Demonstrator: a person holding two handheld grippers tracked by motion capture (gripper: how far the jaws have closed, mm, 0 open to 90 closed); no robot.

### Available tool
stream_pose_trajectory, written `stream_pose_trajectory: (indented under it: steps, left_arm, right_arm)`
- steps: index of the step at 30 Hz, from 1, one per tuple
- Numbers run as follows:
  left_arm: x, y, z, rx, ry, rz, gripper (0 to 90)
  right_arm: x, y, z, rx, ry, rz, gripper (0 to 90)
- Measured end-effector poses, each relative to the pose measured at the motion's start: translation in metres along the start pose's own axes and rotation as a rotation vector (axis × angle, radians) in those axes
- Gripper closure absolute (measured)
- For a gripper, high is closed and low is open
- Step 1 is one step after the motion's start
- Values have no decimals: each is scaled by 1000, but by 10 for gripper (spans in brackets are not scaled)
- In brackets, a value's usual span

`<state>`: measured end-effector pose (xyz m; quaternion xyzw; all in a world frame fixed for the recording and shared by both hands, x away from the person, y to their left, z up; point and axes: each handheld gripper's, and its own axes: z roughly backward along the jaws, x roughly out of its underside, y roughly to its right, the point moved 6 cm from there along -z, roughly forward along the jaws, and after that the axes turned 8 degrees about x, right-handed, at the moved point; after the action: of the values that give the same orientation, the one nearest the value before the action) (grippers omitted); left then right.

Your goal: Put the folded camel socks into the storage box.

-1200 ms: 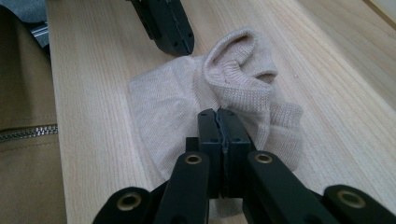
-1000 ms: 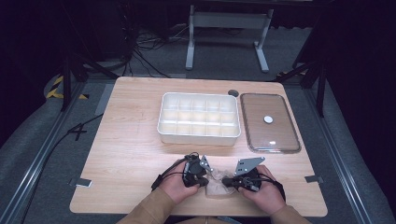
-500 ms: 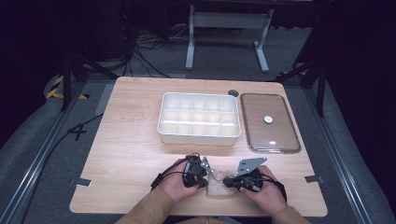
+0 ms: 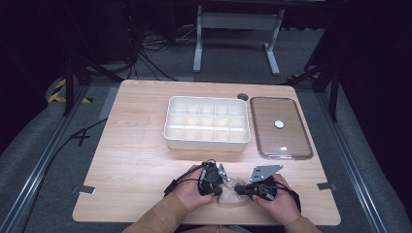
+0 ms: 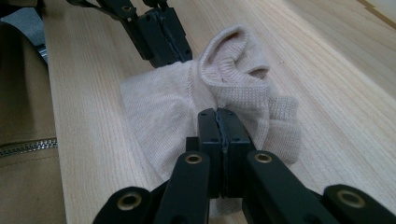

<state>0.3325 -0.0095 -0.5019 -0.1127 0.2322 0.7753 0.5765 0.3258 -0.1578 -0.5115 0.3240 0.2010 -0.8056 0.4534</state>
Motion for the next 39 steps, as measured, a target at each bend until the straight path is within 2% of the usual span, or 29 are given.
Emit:
stream_pose_trajectory:
  steps: [8,13,15,20,24,28,33,35,39]
  left_arm:
    - [-9,4,4,-16,70,-38,864]
    - [-13,4,4,-23,92,-54,851]
    - [-13,4,4,-23,84,-46,850]
    - [-18,4,3,-16,98,-68,848]
    - [-20,5,2,-13,104,-67,834]
    - [-20,6,1,-25,96,-75,823]
    - [-19,4,2,-25,102,-64,811]
    - [-17,3,3,-29,94,-62,803]
    - [-17,2,4,-31,99,-58,797]
  right_arm:
    - [0,-1,0,14,0,5,898]
    - [1,-1,0,21,15,6,898]
    - [1,-2,0,26,24,10,898]
    - [3,-3,0,36,37,11,898]
    - [3,-3,0,41,45,9,898]
    - [2,-4,-2,39,66,14,896]
    - [1,-5,-1,43,63,27,889]
    - [0,-7,2,52,54,46,877]
    - [-3,-8,8,62,48,54,864]
